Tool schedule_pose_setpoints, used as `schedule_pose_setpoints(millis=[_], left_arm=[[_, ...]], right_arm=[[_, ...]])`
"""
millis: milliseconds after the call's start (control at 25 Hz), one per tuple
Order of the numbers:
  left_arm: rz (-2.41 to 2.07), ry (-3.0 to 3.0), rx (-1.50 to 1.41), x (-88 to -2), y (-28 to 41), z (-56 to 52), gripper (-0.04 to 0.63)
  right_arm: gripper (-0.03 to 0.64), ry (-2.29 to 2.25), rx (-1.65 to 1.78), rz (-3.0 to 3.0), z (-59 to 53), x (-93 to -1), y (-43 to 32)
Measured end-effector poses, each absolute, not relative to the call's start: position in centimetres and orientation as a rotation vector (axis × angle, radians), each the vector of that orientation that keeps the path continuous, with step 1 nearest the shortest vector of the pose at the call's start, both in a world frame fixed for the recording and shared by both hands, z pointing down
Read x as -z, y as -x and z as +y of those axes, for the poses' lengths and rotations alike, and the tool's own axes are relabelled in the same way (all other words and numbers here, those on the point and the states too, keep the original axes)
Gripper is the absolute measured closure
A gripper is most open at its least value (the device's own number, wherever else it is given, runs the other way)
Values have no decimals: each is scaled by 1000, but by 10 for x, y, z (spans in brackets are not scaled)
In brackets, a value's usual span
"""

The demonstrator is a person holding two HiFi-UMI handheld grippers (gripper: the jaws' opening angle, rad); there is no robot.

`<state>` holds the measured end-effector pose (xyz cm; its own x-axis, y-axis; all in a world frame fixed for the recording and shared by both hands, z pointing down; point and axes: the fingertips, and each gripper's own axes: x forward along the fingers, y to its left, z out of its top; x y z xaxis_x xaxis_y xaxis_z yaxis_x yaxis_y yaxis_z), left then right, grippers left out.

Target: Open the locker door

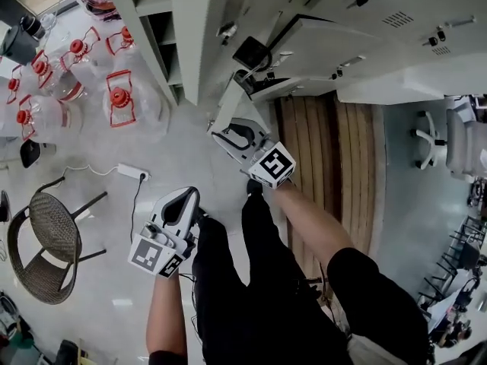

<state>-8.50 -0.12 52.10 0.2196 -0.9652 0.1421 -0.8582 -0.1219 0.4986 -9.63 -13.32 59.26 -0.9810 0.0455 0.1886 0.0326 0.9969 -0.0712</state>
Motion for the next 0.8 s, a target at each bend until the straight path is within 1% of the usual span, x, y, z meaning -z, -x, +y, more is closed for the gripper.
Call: schedule_pose_setpoints(millis=[360, 800], left_arm=[[-1702, -1992, 340, -516, 49, -31, 578], [-1681, -1966, 338, -526, 25, -51, 577]], right_arm=[[491, 35, -110, -2947, -138, -595, 75], [489, 78, -98, -2911, -144, -597, 53]])
